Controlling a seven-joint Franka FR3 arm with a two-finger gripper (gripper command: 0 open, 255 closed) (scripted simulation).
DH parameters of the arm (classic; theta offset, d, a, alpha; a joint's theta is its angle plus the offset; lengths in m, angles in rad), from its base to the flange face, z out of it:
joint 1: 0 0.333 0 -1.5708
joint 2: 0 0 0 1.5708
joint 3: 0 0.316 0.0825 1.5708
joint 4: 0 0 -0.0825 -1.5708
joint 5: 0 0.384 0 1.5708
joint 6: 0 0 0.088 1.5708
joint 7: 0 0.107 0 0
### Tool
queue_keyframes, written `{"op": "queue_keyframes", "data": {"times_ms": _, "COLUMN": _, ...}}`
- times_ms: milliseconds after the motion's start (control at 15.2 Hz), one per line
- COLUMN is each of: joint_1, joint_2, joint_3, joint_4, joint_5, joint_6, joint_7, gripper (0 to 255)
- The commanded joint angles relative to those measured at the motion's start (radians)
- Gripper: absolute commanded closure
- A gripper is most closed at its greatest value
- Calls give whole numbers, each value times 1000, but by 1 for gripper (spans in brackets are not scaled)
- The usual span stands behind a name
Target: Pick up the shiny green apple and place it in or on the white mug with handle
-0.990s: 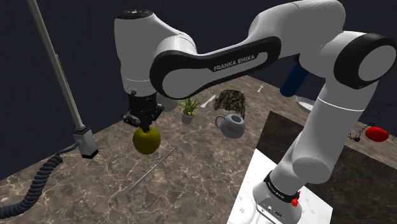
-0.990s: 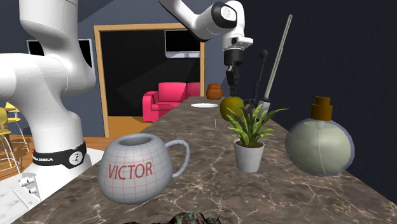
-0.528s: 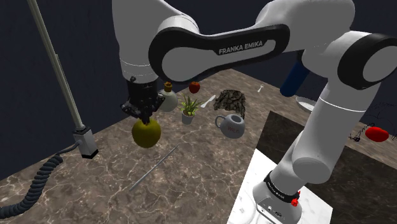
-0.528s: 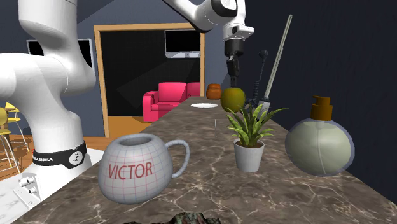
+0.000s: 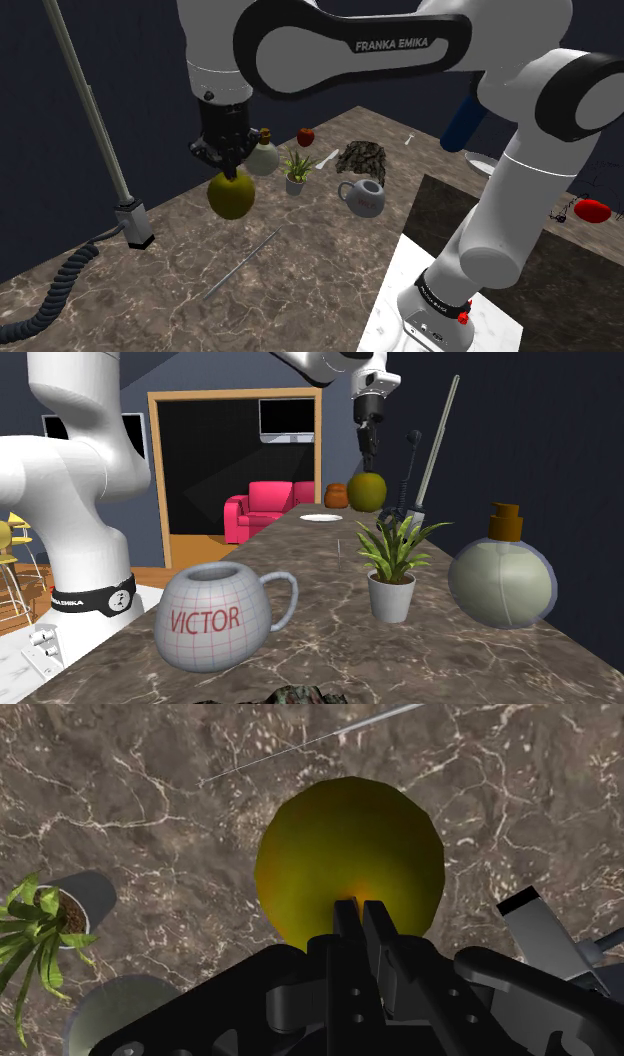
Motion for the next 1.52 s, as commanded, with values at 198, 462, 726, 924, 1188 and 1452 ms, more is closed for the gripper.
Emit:
{"op": "queue_keyframes", "data": {"times_ms": 198, "joint_1": 4, "joint_2": -5, "joint_3": 3, "joint_4": 65, "joint_5": 5, "joint_6": -68, "joint_7": -10, "gripper": 255}}
{"op": "queue_keyframes", "data": {"times_ms": 462, "joint_1": 10, "joint_2": 1, "joint_3": 5, "joint_4": 125, "joint_5": 3, "joint_6": -123, "joint_7": -15, "gripper": 255}}
{"op": "queue_keyframes", "data": {"times_ms": 726, "joint_1": -58, "joint_2": -135, "joint_3": -19, "joint_4": 7, "joint_5": 85, "joint_6": -96, "joint_7": -107, "gripper": 255}}
{"op": "queue_keyframes", "data": {"times_ms": 924, "joint_1": -100, "joint_2": -263, "joint_3": -64, "joint_4": -101, "joint_5": 156, "joint_6": -77, "joint_7": -204, "gripper": 255}}
{"op": "queue_keyframes", "data": {"times_ms": 1188, "joint_1": -125, "joint_2": -409, "joint_3": -144, "joint_4": -221, "joint_5": 221, "joint_6": -69, "joint_7": -328, "gripper": 255}}
{"op": "queue_keyframes", "data": {"times_ms": 1452, "joint_1": -138, "joint_2": -531, "joint_3": -229, "joint_4": -318, "joint_5": 253, "joint_6": -76, "joint_7": -441, "gripper": 255}}
